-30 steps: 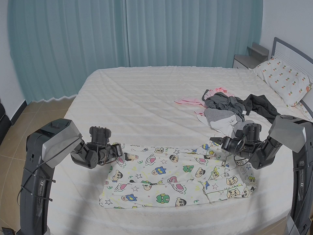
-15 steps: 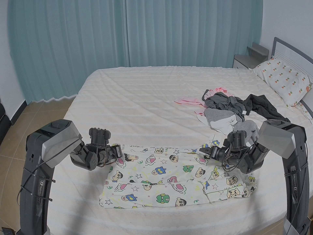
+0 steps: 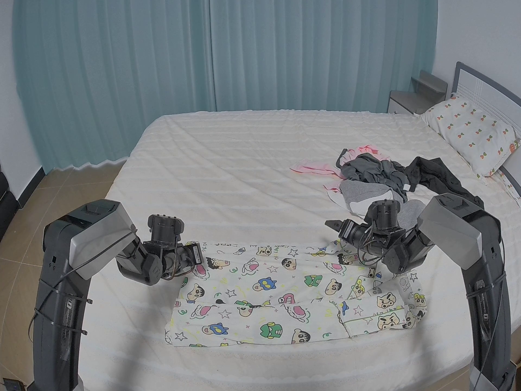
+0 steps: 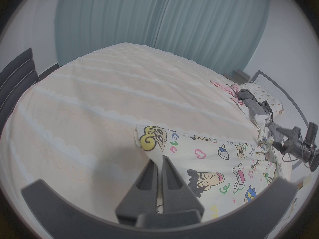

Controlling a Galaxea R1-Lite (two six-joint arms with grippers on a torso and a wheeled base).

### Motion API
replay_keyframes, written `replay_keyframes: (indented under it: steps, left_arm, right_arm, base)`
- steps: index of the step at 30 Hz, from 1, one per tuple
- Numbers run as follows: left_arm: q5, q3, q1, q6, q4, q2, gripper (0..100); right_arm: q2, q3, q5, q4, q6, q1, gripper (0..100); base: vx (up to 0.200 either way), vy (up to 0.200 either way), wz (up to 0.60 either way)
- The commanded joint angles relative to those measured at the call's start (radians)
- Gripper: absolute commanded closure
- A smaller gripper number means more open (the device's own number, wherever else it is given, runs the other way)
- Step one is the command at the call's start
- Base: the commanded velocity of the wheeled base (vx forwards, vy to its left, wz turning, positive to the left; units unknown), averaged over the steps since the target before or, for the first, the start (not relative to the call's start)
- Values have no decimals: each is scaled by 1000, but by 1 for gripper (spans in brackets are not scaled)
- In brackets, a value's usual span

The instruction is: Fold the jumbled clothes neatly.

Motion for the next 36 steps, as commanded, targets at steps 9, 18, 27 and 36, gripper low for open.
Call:
replay_keyframes:
  steps: [9, 18, 27, 36]
  left_arm:
    - [15, 8, -2, -28, 0, -3, 100]
    - [15, 14, -2, -26, -2, -4, 100]
    - [15, 34, -2, -26, -2, -24, 100]
    - [15, 41, -2, -28, -2, -29, 100]
  right_arm:
    - [73, -222, -75, -170, 110, 16, 0]
    - [-17, 58, -10, -161, -52, -26, 0]
    - [-68, 191, 27, -44, -54, -38, 0]
    - [-77, 189, 28, 100, -58, -13, 0]
  base:
    - [0, 0, 0]
    - [0, 0, 0]
    - [0, 0, 0]
    - [0, 0, 0]
